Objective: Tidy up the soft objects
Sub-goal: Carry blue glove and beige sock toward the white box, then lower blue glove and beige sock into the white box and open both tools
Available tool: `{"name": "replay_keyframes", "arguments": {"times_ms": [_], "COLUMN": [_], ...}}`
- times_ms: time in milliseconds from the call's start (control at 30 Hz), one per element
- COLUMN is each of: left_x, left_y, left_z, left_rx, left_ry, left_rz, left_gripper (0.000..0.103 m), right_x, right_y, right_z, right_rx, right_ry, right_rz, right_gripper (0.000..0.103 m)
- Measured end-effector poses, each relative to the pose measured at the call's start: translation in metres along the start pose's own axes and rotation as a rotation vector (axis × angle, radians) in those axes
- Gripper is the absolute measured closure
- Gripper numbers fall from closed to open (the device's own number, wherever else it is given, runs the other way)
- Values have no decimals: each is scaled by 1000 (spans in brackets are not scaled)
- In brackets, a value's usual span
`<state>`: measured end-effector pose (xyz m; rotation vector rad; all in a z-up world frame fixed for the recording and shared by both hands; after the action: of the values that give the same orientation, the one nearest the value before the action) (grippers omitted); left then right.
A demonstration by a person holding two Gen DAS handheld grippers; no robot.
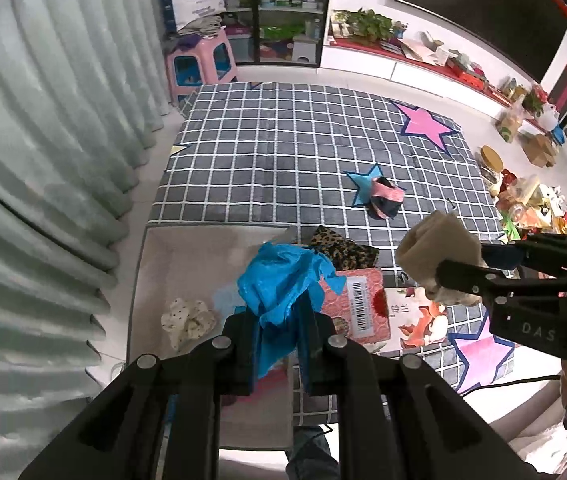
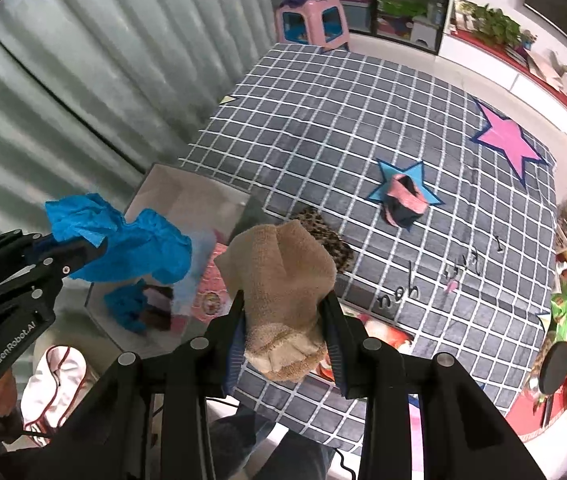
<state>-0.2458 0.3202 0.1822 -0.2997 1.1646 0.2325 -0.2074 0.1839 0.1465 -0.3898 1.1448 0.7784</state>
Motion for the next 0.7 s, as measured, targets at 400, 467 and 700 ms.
{"name": "replay_keyframes", "arguments": {"times_ms": [400,467,700], "left_x": [-4,-5,-6], "left_y": [38,45,66], "left_z": [-2,-3,-4], "left_rx": [-70,-82,-125], "left_ry": [-7,-9,-12], "left_rz": [26,30,42], "left_gripper": [86,86,86], "right_x": [8,10,16], "right_y": [38,45,66], "right_z": [21,23,34], "right_rx": [-89,-105,-157], "right_ry": [8,12,23], "right_rz": [29,34,50], "right_gripper": [66,66,66]}}
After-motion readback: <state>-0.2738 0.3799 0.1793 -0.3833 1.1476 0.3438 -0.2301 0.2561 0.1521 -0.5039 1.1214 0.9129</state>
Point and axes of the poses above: each gripper's, at about its wrist camera, not at the fingertips, and x roughly the way its jaws point, y to its left, z to its top, the point moved 10 cm from there along x, roughly the way its jaws point, and after that the axes turned 15 degrees about -x, right-handed, at the moved point
